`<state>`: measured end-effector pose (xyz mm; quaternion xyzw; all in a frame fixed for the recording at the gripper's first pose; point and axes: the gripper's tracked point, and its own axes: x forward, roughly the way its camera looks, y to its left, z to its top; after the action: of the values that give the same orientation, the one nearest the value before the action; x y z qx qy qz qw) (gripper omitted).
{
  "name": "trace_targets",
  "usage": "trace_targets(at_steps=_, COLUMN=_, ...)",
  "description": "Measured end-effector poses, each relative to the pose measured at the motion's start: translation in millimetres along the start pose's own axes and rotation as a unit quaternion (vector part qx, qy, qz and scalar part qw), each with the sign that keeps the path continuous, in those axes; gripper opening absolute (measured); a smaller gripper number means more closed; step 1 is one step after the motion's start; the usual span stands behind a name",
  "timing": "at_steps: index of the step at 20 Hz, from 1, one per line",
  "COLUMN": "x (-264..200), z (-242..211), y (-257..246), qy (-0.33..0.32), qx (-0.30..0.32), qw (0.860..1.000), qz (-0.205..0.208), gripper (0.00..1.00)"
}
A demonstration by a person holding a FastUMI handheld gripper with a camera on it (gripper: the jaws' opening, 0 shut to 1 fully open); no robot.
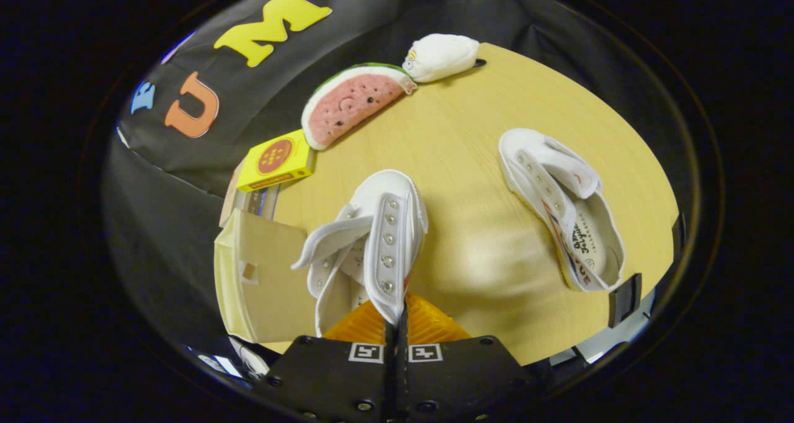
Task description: Open the storage box then place both shoes into the box .Put the left shoe in first, then the right shoe, with the right side of both shoes facing outward in a uniform manner.
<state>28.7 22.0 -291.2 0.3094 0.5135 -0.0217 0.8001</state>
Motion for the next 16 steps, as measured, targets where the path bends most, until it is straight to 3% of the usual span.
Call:
trace_targets(at_steps=8, x=-24.5, z=-10.5, y=189.7, qy=-0.032, qx=-0.039, qw=0.996, qz=0.070, gripper=0.00)
trace_targets(at_steps=12, x=6.7, z=-39.8, y=264.3, qy=-0.026, qx=-0.067, qw=0.994, qz=0.086, gripper=0.00)
trace_targets(at_steps=16, x=54.2, z=-79.2, y=298.6, qy=-0.009, qx=-0.088, qw=0.993, qz=0.078, gripper=0.00)
